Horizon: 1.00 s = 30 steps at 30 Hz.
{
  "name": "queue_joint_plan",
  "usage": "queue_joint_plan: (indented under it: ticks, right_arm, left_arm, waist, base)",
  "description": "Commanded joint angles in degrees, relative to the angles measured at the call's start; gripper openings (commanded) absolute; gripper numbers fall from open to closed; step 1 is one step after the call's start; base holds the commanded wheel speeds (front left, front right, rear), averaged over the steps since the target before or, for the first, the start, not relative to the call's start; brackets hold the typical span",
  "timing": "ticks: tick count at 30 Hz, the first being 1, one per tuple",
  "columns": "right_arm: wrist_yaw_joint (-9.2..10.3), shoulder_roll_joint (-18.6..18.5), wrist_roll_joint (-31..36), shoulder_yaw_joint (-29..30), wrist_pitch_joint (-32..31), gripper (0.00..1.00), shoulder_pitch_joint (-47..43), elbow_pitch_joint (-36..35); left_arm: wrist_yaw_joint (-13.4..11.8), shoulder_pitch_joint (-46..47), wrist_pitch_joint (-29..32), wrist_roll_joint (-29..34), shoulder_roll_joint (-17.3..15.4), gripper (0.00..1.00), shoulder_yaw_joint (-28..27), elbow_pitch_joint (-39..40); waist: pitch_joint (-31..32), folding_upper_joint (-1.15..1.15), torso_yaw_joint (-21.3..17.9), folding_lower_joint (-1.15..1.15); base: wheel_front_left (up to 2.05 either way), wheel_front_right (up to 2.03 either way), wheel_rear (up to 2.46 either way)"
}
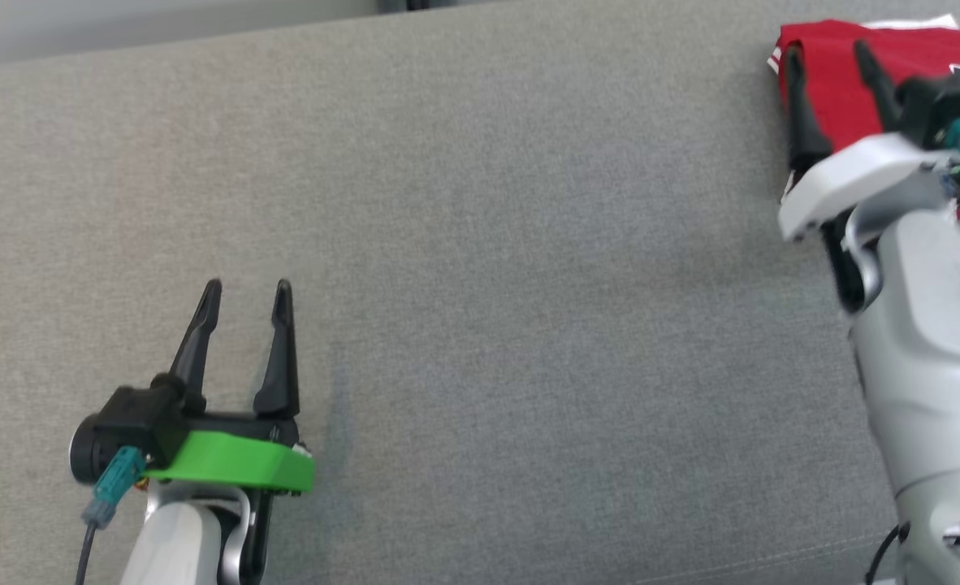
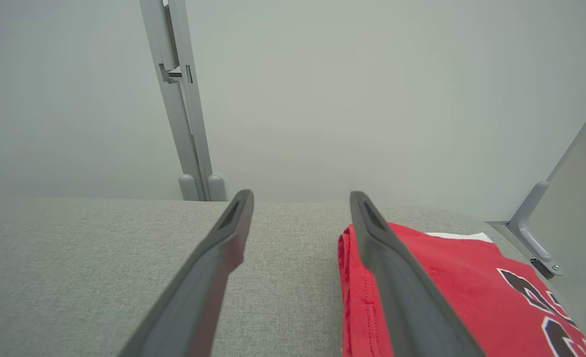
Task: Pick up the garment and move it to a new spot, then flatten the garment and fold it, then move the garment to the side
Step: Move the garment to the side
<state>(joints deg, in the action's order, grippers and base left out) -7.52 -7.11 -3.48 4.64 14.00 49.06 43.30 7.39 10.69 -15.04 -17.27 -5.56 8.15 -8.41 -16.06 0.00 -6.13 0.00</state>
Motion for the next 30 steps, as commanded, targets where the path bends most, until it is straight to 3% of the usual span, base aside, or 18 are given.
queue_joint_plan:
  ticks: [1, 7, 17, 30]
  right_arm:
    - [0.08, 0.33, 0.11, -0.25, 0.6, 1.0, -2.87, -1.03]
    - [0.08, 3.54, -0.76, 0.51, 1.16, 1.0, -13.07, -8.3]
    - [0.08, 4.1, -7.03, -3.25, 1.21, 1.0, -32.67, -22.06]
    - [0.08, 4.1, -9.27, -5.33, 1.22, 1.0, -42.3, -25.28]
  left_arm:
    - [-0.15, -1.55, -0.17, -0.22, 0.44, 1.0, -0.92, -0.45]
    - [-0.28, -5.32, -0.17, -0.17, 1.34, 1.0, -4.27, -2.01]
    - [-0.07, -11.69, -0.17, -1.52, 2.3, 1.0, -6.96, -2.88]
    - [-0.65, -16.32, -0.17, -4.1, 2.62, 1.0, -6.73, -1.68]
  waist:
    - [3.8, 0.0, 1.64, 0.0]
    - [7.11, 0.0, 2.08, 0.0]
    - [11.67, 0.0, 2.5, 0.0]
    - [13.53, 0.0, 3.28, 0.0]
  base:
    - [0.0, 0.0, 0.0]
    - [0.0, 0.0, 0.0]
    - [0.0, 0.0, 0.0]
    - [0.0, 0.0, 0.0]
